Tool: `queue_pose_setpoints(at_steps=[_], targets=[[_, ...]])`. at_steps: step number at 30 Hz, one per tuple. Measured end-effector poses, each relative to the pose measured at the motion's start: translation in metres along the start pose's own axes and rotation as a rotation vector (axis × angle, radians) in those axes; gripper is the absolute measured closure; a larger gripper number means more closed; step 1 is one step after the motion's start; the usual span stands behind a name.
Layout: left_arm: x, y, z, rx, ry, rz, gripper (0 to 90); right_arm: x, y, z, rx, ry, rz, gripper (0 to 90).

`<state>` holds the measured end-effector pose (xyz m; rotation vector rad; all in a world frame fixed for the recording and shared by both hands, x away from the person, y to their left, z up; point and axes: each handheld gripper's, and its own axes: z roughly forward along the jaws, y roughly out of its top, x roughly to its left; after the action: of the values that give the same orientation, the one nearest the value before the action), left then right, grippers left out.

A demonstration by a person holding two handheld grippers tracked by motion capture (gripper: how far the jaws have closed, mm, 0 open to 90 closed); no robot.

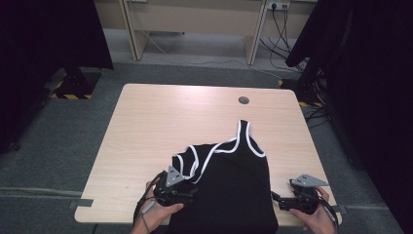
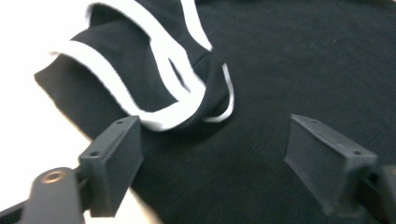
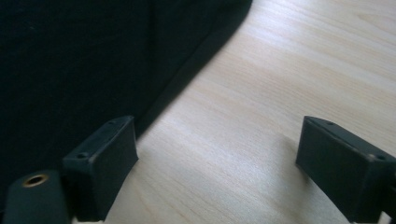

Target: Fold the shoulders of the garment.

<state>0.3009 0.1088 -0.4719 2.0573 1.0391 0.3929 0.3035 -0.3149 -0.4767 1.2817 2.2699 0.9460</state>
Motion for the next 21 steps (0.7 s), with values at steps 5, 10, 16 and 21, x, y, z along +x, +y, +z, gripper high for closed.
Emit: queue_pose_setpoints(at_steps=[5, 10, 16, 21], targets=[[0.009, -0.009, -0.003, 0.017, 0.020, -0.017, 7.5, 0.003, 0.005, 0.001, -0.017, 0.013, -0.006, 13.5], [0.016, -0.016, -0.006, 0.045, 0.039, -0.014, 4.5, 0.004, 0.013, 0.004, -0.021, 0.038, 0.002, 13.5], [0.022, -0.021, -0.006, 0.047, 0.049, 0.006, 3.0, 0.003, 0.019, 0.007, -0.021, 0.050, 0.007, 13.5], [0.019, -0.022, -0.007, 0.047, 0.072, 0.020, 2.3, 0.002, 0.027, 0.010, -0.032, 0.057, 0.004, 13.5]])
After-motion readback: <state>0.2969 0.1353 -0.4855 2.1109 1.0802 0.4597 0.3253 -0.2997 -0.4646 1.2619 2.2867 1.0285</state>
